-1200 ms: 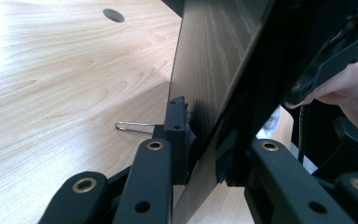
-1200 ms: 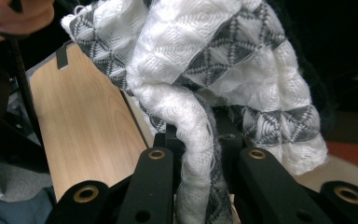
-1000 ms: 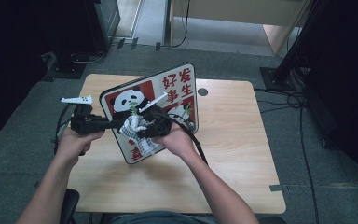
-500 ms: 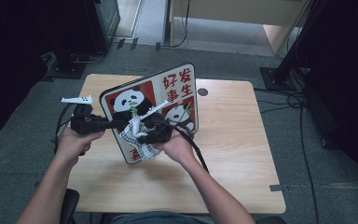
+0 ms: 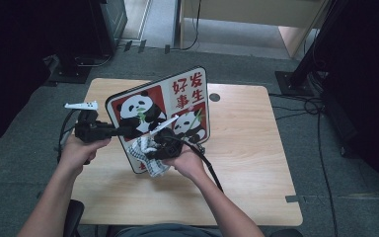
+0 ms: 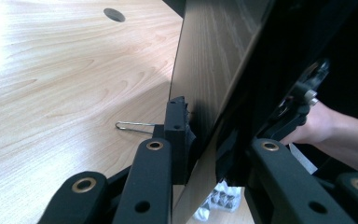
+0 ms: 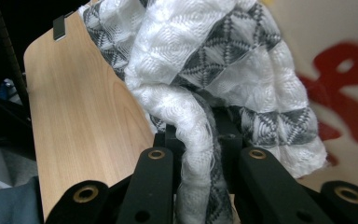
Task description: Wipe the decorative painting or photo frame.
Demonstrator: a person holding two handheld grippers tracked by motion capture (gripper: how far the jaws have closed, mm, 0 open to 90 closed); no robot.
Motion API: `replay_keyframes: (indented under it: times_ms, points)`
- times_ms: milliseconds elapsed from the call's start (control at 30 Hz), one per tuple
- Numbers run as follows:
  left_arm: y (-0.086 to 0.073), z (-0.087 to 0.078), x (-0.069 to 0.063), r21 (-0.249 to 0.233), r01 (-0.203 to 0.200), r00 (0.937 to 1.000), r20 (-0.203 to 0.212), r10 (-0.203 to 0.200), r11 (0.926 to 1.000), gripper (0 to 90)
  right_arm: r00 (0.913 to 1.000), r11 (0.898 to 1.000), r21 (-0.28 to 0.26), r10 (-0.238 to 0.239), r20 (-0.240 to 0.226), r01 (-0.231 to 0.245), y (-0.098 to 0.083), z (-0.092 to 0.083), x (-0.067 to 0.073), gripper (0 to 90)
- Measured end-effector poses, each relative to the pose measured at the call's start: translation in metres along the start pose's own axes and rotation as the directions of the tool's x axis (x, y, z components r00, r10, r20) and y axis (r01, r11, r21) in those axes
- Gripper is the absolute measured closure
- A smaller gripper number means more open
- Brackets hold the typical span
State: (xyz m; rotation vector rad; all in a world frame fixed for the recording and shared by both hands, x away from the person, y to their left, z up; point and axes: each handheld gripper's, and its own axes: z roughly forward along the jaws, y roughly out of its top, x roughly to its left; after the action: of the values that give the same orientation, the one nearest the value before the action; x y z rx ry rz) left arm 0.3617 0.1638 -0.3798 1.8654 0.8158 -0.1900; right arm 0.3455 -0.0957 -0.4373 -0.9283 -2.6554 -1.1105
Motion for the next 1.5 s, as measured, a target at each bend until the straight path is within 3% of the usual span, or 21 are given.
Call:
replay_keyframes:
  times_ms: [400,900,1100,1233,1500]
  points:
    - [0.000,0.000,-0.001,-0.003,0.004,1.0000,-0.002,-0.004,1.0000,76.6,0.9990,1.000,0.005,0.008,-0.044,-0.008,-0.021,0.018,-0.007,81.5]
    - [0.000,0.000,0.000,-0.004,0.003,1.0000,0.001,-0.003,1.0000,76.5,0.9956,0.997,0.043,0.063,-0.070,-0.060,-0.043,0.036,-0.014,81.5]
    - [0.000,0.002,-0.001,0.014,-0.002,1.0000,-0.006,0.002,0.9999,72.4,0.9970,0.998,0.050,0.042,-0.066,-0.039,-0.037,0.026,-0.008,81.5]
    - [0.000,0.003,-0.001,0.019,0.000,0.9999,0.010,-0.001,0.9998,64.2,0.9970,0.999,0.043,0.026,-0.074,-0.023,-0.029,0.014,-0.002,81.5]
    - [0.000,-0.004,0.000,-0.007,0.010,0.9999,-0.001,-0.010,0.9999,53.0,0.9983,1.000,-0.015,0.003,-0.058,-0.004,-0.006,-0.015,0.003,81.4]
